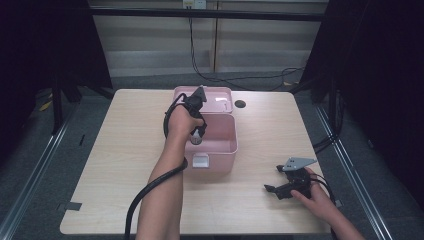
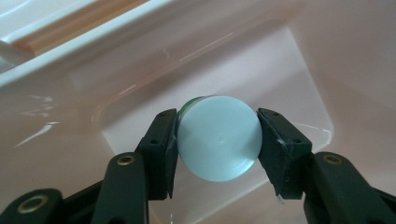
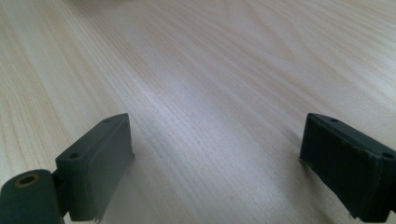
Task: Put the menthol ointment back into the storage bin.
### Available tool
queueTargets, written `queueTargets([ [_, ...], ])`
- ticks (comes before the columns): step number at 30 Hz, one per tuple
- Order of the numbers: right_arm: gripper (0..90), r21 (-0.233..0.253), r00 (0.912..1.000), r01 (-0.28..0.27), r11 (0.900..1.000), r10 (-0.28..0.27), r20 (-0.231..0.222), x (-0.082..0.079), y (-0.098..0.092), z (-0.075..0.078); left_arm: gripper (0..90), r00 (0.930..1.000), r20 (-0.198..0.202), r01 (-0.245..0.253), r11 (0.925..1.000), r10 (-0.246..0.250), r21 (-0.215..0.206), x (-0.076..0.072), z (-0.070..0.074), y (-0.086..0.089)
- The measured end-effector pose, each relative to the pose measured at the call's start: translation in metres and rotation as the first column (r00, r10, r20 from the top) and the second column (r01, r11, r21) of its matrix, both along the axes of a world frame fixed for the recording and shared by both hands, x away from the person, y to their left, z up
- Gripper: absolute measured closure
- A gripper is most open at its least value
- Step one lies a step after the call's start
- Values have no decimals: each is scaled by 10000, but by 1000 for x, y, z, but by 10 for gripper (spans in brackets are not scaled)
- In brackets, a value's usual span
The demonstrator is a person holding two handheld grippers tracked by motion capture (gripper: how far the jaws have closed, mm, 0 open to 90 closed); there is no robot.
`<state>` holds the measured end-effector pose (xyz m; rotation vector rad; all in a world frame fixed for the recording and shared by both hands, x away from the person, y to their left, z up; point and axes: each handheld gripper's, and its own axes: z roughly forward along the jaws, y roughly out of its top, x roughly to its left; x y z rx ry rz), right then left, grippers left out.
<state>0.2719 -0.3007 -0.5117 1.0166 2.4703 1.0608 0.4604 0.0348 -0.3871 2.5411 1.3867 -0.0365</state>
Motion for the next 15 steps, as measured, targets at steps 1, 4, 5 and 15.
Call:
queueTargets([
  [1,87,0,10000,-1,10000,1,1,0,0,0,502,10000,-1,7,10000,-7,-15,1,-1,0],
  [4,87,5,10000,2,10000,-2,-12,0,0,0,502,10000,11,-4,10000,4,29,2,-3,0],
  [5,87,7,10000,3,10000,-3,-12,0,0,0,502,9999,62,-100,9999,101,-15,2,-4,0],
  [15,87,4,10000,3,10000,-3,-6,0,0,0,503,9990,64,-433,9991,432,20,5,-13,-1],
])
